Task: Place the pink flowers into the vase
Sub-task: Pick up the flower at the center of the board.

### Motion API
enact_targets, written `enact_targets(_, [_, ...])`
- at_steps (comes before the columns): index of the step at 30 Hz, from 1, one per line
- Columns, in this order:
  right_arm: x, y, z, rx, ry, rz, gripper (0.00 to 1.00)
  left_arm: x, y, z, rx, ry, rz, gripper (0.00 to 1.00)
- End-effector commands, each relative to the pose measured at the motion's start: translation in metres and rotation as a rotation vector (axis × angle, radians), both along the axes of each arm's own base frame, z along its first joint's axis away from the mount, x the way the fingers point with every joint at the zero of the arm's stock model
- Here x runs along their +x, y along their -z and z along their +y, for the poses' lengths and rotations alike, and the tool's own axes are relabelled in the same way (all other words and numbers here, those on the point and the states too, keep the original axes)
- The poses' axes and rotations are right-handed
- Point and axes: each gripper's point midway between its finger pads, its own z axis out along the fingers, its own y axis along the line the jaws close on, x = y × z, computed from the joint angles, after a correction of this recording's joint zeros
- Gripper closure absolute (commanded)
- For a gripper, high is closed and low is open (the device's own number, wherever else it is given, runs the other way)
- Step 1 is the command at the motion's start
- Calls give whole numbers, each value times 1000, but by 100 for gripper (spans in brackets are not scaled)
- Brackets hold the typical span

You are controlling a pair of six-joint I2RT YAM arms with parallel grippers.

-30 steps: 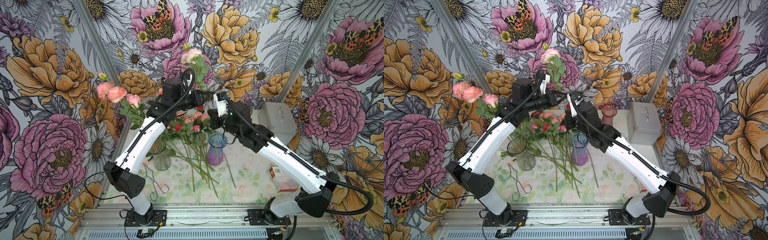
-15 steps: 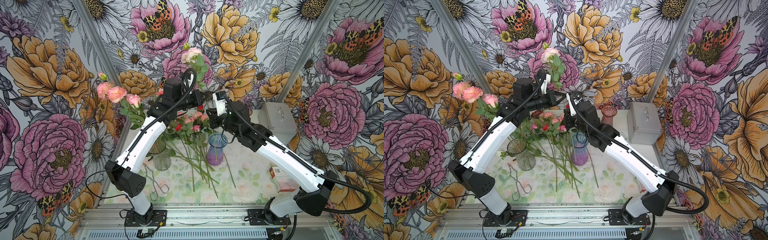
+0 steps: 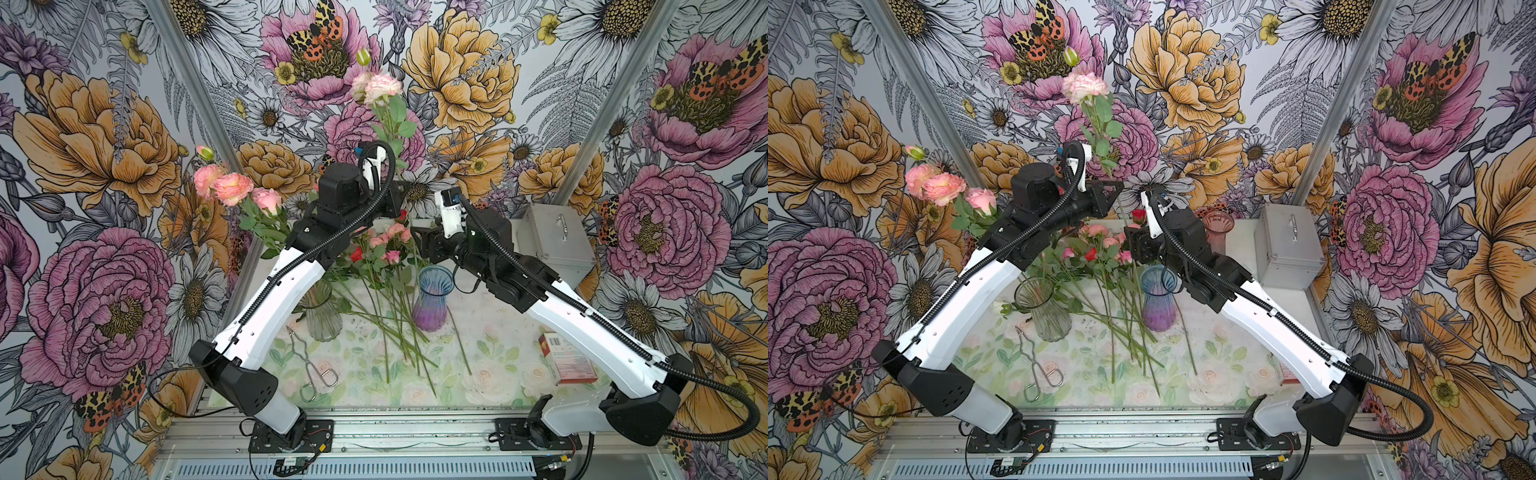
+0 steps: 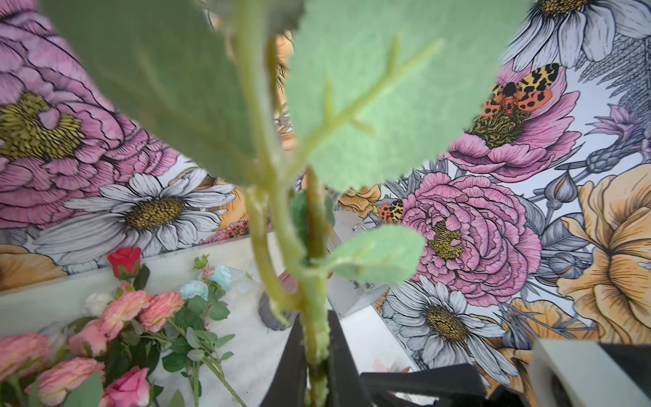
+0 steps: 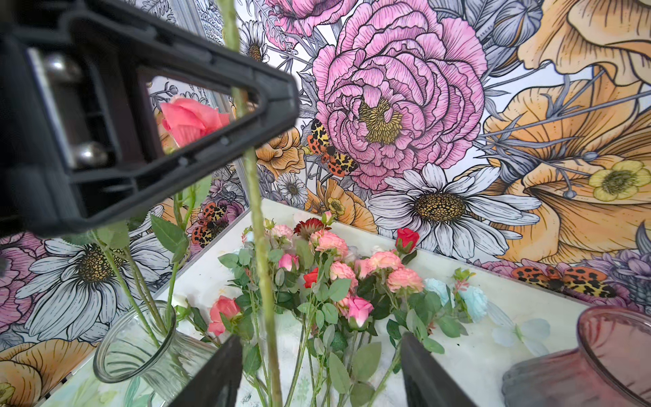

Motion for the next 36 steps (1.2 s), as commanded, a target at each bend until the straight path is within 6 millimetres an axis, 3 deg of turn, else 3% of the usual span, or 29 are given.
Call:
enact_targets(1, [-3, -14, -7, 21, 0, -27, 26, -10, -36, 11, 11, -88, -188, 91])
enact_targets(10, [-4, -28, 10, 68, -81, -21, 30, -17, -40, 12, 76, -154, -268, 90])
enact_targets(19, [-11, -37, -10, 66, -34, -48, 32, -21, -42, 11, 93, -130, -253, 90])
enact_targets(36, [3, -47, 36, 114, -170, -17, 47, -23, -40, 11, 111, -138, -255, 90])
